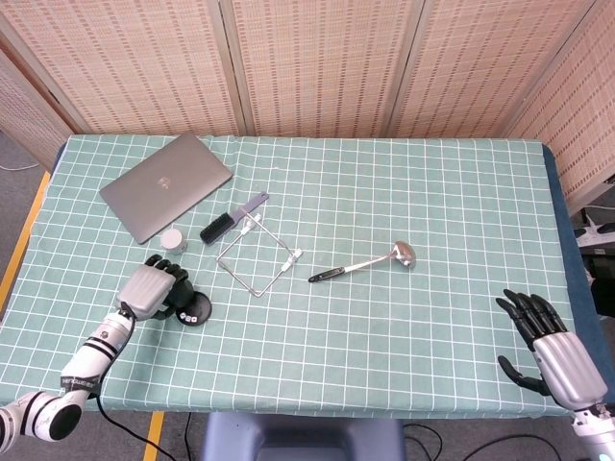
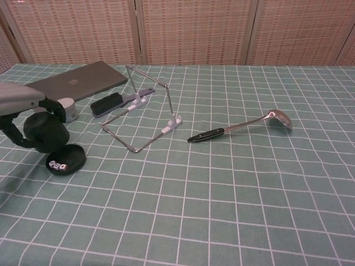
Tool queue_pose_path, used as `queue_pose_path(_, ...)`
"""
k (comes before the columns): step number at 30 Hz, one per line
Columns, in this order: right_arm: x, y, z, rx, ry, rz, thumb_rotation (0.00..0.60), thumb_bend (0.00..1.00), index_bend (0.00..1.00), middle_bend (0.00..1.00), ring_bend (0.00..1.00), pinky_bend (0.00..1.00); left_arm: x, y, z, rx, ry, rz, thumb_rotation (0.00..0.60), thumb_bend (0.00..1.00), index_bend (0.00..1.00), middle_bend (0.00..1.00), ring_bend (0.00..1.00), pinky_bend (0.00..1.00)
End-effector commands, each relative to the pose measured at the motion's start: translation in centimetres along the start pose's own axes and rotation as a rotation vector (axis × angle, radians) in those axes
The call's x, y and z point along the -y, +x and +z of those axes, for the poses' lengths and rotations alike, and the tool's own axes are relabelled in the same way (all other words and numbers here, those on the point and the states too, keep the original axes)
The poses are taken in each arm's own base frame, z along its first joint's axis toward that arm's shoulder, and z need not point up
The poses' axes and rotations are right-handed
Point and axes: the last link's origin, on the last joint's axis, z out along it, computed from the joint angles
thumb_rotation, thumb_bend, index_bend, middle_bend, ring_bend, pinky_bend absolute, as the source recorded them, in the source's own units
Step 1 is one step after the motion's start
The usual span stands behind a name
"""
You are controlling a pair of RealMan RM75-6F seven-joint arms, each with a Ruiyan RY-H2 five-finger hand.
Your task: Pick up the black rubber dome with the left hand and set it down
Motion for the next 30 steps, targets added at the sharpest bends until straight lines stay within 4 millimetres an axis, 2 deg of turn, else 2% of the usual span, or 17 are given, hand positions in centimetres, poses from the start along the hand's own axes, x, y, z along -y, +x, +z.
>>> queue_pose_path(1,0.0,0.0,0.0,0.001,-0.001,0.0,0.6,0.3,0.0,0.0,0.0,0.0,2.1,-1.6,0.9,0.074,0.068,-0.064,0.6,0.31,0.44,0.47,0.22,0.2)
queue_pose_path(4,0.0,0.0,0.0,-0.001,-0.001,0.0,0.6,0.3,0.0,0.0,0.0,0.0,2.6,-2.3,0.9,0.093,0.076,-0.083,0.6,0.31,0.38,0.41,0.21,0.19)
queue_pose_path(10,0.1,-0.1,0.0,0.002,0.001,-0.001,0.6,0.3,0.0,0.0,0.0,0.0,2.8,-2.4,0.8,0.096,0.075,-0.079,0.6,0.31,0.03,0.04,0.03,0.18)
queue_pose_path(12,0.1,0.0,0.0,0.0,0.0,0.001,0.6,0.3,0.0,0.0,0.0,0.0,2.7,-2.4,0.6,0.099,0.072,-0.079,0.6,0.31,0.0,0.0,0.0,0.17)
queue_pose_path(20,0.1,0.1,-0.1,0.001,0.005,0.007,0.6,0.3,0.0,0.0,0.0,0.0,2.6,-2.2,-1.0,0.075,0.077,-0.118,0.6,0.31,0.0,0.0,0.0,0.15)
queue_pose_path(22,0.1,0.2,-0.1,-0.003,0.003,0.008,0.6,0.3,0.0,0.0,0.0,0.0,2.7,-2.0,-2.2,0.013,0.082,-0.165,0.6,0.31,0.0,0.0,0.0,0.15)
queue_pose_path(24,-0.1,0.3,-0.2,-0.005,-0.009,0.001,0.6,0.3,0.0,0.0,0.0,0.0,2.5,-1.7,-4.5,-0.1,0.068,-0.271,0.6,0.32,0.0,0.0,0.0,0.13)
queue_pose_path(27,-0.3,0.3,-0.2,-0.007,-0.032,-0.02,0.6,0.3,0.0,0.0,0.0,0.0,1.9,-2.0,-9.2,-0.258,0.003,-0.439,0.6,0.35,0.0,0.0,0.0,0.11)
queue_pose_path(30,-0.2,0.1,-0.1,-0.012,-0.038,-0.043,0.6,0.3,0.0,0.0,0.0,0.0,1.4,-3.4,-13.4,-0.351,-0.04,-0.546,0.6,0.36,0.0,0.0,0.0,0.09)
